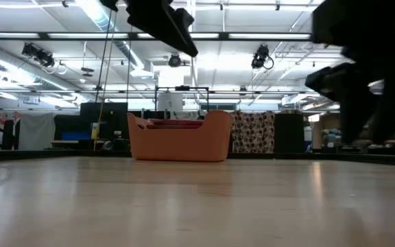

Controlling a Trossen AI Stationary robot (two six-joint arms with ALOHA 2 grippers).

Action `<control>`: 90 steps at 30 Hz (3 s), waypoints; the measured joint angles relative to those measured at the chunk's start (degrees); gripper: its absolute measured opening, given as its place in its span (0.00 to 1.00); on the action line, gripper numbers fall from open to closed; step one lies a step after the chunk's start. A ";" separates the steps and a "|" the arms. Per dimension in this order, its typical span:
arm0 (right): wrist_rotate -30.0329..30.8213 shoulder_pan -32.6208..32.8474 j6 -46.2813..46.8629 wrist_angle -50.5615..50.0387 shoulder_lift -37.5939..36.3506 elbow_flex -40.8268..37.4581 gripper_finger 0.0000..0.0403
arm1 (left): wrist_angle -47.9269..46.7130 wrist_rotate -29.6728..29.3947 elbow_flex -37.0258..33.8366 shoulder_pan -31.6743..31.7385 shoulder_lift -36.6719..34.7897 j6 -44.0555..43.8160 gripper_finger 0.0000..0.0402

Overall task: Sort popcorn bags into baskets
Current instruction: Put the red popcorn bag into the orange bin

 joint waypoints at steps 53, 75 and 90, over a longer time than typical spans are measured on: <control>13.60 4.35 2.26 -15.72 -1.22 6.45 0.29 | 10.12 -20.20 -0.06 -8.85 8.63 -7.95 0.52; 24.53 16.07 16.67 -5.24 0.00 -4.44 0.31 | 21.28 -25.79 1.46 -8.85 24.98 3.24 0.54; 23.89 14.14 16.66 -3.52 0.00 -4.44 0.31 | 18.70 -32.87 4.56 -7.24 32.98 10.41 0.44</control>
